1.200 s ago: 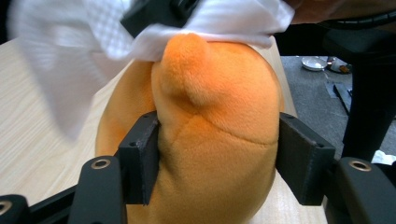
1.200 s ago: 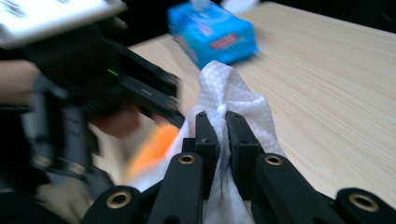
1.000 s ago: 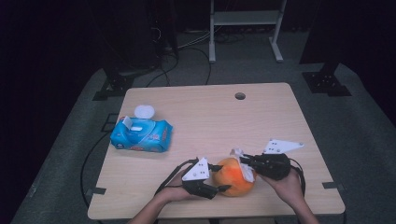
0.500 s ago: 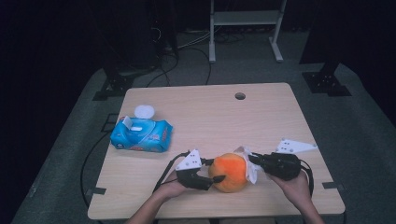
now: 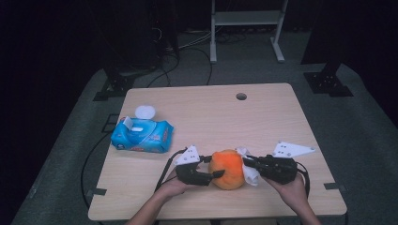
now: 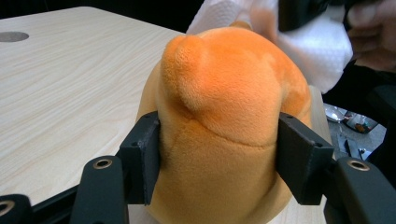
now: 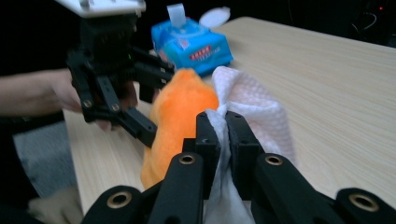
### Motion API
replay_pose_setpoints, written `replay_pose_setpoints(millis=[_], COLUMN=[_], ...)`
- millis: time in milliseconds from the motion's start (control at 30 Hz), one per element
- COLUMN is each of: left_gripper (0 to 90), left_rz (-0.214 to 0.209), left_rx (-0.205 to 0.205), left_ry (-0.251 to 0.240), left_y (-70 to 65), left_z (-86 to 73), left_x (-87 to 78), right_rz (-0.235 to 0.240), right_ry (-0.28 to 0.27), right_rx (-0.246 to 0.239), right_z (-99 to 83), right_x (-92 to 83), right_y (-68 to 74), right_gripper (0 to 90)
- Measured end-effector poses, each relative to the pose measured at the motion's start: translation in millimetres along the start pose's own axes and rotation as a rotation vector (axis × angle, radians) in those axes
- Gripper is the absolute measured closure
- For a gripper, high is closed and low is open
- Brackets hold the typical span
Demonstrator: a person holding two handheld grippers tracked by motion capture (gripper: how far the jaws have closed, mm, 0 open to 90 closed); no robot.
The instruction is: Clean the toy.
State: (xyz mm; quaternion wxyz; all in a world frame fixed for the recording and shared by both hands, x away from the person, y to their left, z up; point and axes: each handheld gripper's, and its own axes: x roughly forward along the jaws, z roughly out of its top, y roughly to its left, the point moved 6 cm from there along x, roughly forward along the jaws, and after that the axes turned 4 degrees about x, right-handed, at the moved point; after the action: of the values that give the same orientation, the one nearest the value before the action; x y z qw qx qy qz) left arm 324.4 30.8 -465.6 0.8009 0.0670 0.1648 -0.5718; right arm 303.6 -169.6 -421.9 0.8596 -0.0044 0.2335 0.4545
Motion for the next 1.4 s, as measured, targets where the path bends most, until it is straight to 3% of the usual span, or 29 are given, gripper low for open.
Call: replay_pose_setpoints(millis=[100, 167, 300, 367, 400, 500, 533, 567, 600, 633, 700, 800, 833, 900, 967, 1033, 1100, 1167, 1200, 1300, 1400], left_gripper=[37.5, 37.5, 37.5, 36.8, 35.7, 32.2, 31.3, 29.6, 28.7, 27.3, 19.1, 14.8, 19.6, 27.1, 32.5, 35.1, 37.7, 39.8, 39.8, 42.0, 42.0], left_rz=[0.007, 0.011, 0.011, 0.004, 0.004, -0.104, -0.104, -0.150, -0.150, -0.106, -0.042, -0.051, -0.071, -0.062, -0.042, -0.026, -0.016, -0.014, -0.014, -0.016, -0.016], left_rx=[-0.012, -0.013, -0.010, -0.011, -0.011, 0.007, 0.007, 0.027, 0.027, 0.050, 0.041, 0.024, 0.041, 0.062, 0.094, 0.087, 0.095, 0.096, 0.095, 0.061, 0.048], left_ry=[-0.004, -0.003, -0.003, -0.001, -0.001, 0.002, 0.002, 0.000, 0.000, 0.012, 0.023, 0.023, 0.024, 0.023, 0.028, 0.024, 0.023, 0.022, 0.025, 0.016, 0.012], left_y=[0.0, -0.1, -1.8, -3.3, -3.3, -13.8, -13.8, -19.1, -19.1, -17.3, -11.2, -10.2, -14.6, -17.0, -22.7, -25.2, -27.6, -28.3, -28.2, -23.2, -22.5], left_z=[0.5, 1.6, 1.7, 1.8, 1.8, 3.9, 3.9, 4.9, 4.9, 5.4, 4.7, 2.7, 1.3, 1.5, 4.0, 5.4, 6.3, 6.1, 5.5, 4.3, 4.0], left_x=[0.9, 2.3, 3.0, 2.6, 2.6, 1.4, 1.4, -0.3, -0.3, 1.8, 6.5, 10.4, 12.3, 13.3, 16.0, 19.4, 20.4, 20.1, 19.2, 17.3, 17.2], right_rz=[-0.027, -0.044, -0.028, -0.041, -0.036, -0.058, -0.058, -0.072, -0.065, -0.057, -0.052, -0.053, -0.053, -0.042, 0.020, 0.114, 0.144, 0.110, 0.110, 0.082, 0.032], right_ry=[0.031, 0.021, -0.001, 0.018, 0.023, 0.040, 0.040, 0.052, 0.054, 0.053, 0.057, 0.063, 0.062, 0.039, -0.013, -0.053, -0.036, 0.006, 0.006, -0.001, -0.009], right_rx=[0.041, 0.071, 0.013, -0.004, 0.010, 0.007, 0.007, 0.011, 0.018, 0.023, 0.032, 0.031, 0.029, 0.021, 0.016, -0.004, -0.045, -0.090, -0.090, -0.045, -0.038], right_z=[-10.4, -10.3, -2.0, -3.4, -4.9, -8.1, -8.1, -10.6, -12.3, -13.8, -15.8, -15.7, -14.7, -9.1, 0.6, 8.7, 10.9, 7.1, 7.1, 2.3, 1.5], right_x=[3.3, 1.2, 1.6, 5.8, 6.8, 5.3, 5.3, 1.6, -0.3, -2.1, -4.2, -4.6, -4.7, -6.7, -7.4, -4.0, 4.1, 11.8, 11.8, 7.5, 2.0], right_y=[-13.0, -15.9, 0.1, -0.1, -2.3, -9.3, -9.3, -12.8, -14.2, -15.2, -15.9, -15.8, -15.7, -10.1, 2.8, 21.7, 36.9, 38.8, 38.8, 20.4, 10.5], right_gripper=[84.2, 84.3, 84.1, 84.2, 84.2, 83.9, 83.9, 83.7, 83.6, 83.6, 83.6, 83.7, 83.8, 83.9, 83.9, 83.9, 83.9, 83.9, 83.9, 84.2, 84.2])
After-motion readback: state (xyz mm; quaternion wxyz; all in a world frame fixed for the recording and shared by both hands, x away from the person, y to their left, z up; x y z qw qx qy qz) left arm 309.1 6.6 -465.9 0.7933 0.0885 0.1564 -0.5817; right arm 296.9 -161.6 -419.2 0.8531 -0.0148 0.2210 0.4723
